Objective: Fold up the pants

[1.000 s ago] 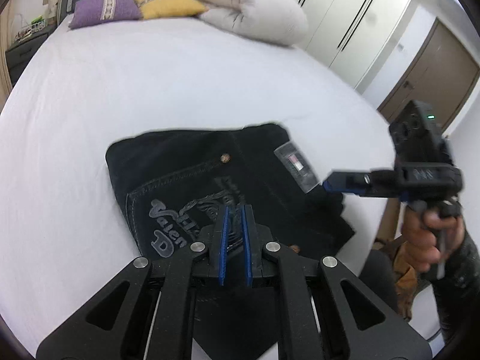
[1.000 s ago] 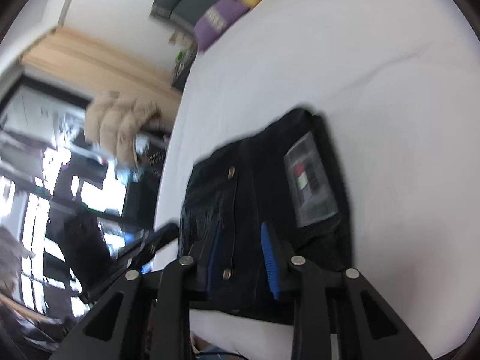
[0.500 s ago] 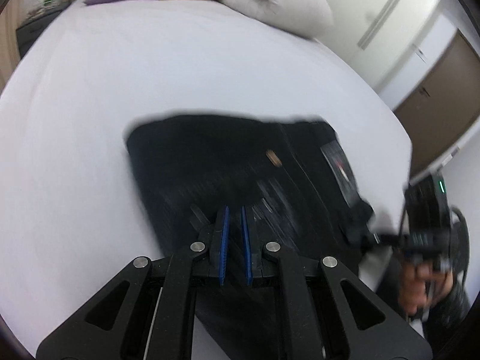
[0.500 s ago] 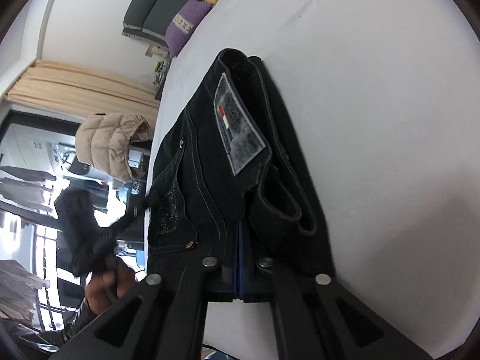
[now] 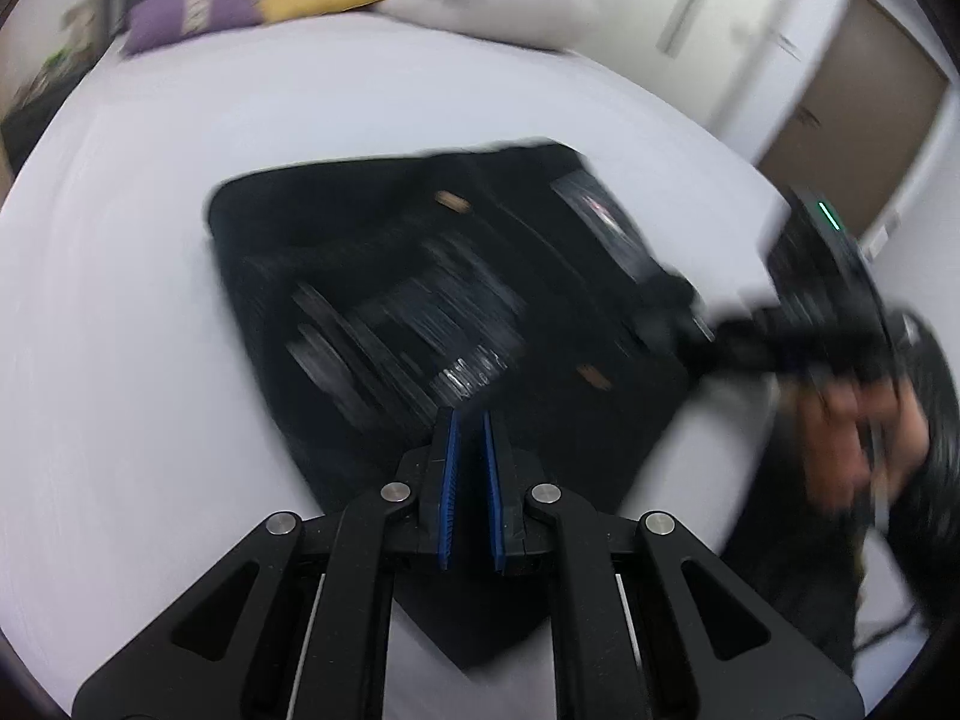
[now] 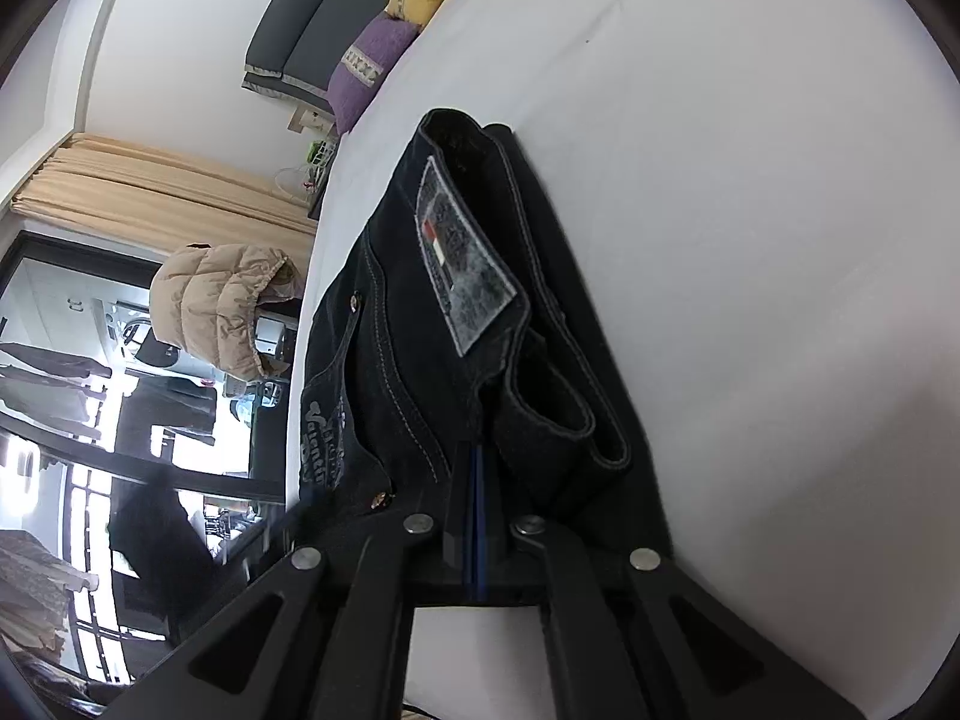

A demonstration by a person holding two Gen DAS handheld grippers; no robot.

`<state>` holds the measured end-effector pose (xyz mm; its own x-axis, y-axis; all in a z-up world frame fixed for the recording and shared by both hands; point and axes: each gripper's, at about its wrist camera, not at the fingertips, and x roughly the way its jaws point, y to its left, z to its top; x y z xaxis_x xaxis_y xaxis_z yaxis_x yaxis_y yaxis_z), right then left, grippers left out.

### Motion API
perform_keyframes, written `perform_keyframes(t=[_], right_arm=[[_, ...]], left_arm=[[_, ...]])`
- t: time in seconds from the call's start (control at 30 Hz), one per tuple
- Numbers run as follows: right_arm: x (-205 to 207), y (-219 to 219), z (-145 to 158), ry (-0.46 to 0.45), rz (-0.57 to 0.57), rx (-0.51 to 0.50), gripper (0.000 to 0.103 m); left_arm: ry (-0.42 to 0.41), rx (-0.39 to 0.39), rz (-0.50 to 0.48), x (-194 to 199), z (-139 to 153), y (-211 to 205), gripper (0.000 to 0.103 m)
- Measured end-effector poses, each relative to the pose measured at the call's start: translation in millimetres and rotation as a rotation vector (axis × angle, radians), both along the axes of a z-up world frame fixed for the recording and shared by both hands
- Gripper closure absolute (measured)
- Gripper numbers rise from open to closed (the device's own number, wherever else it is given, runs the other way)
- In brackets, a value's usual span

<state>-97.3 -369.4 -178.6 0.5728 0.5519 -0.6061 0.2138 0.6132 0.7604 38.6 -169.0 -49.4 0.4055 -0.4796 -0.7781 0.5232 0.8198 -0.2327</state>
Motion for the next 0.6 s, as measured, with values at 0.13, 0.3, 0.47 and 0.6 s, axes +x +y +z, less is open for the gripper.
perform_keyframes(t=[0.13, 0.3, 0.47, 0.6], right_arm=[[-0.5, 1.6, 3.1, 0.003, -0.009, -0.006, 0.103], [4.1, 10.7, 37.8, -0.007, 0.036, -0.073, 0.06], [6.5, -0.9, 86.1, -0.144, 0.009, -0.151, 0.021], [35.2, -24.9, 71.7, -0.043, 0.003, -0.168, 0.021]], left_arm=[[-0.079, 0.054, -0.06, -30.7, -4.9, -7.8, 0.095], [-0.016, -0.021, -0.045, -21.0, -4.4, 5.0, 0.095], [-0.049, -0.119, 0.082, -14.9, 33.2, 47.6, 0.079], [-0.031, -0.153, 0.249, 7.3, 32.0, 82.5, 0.002]])
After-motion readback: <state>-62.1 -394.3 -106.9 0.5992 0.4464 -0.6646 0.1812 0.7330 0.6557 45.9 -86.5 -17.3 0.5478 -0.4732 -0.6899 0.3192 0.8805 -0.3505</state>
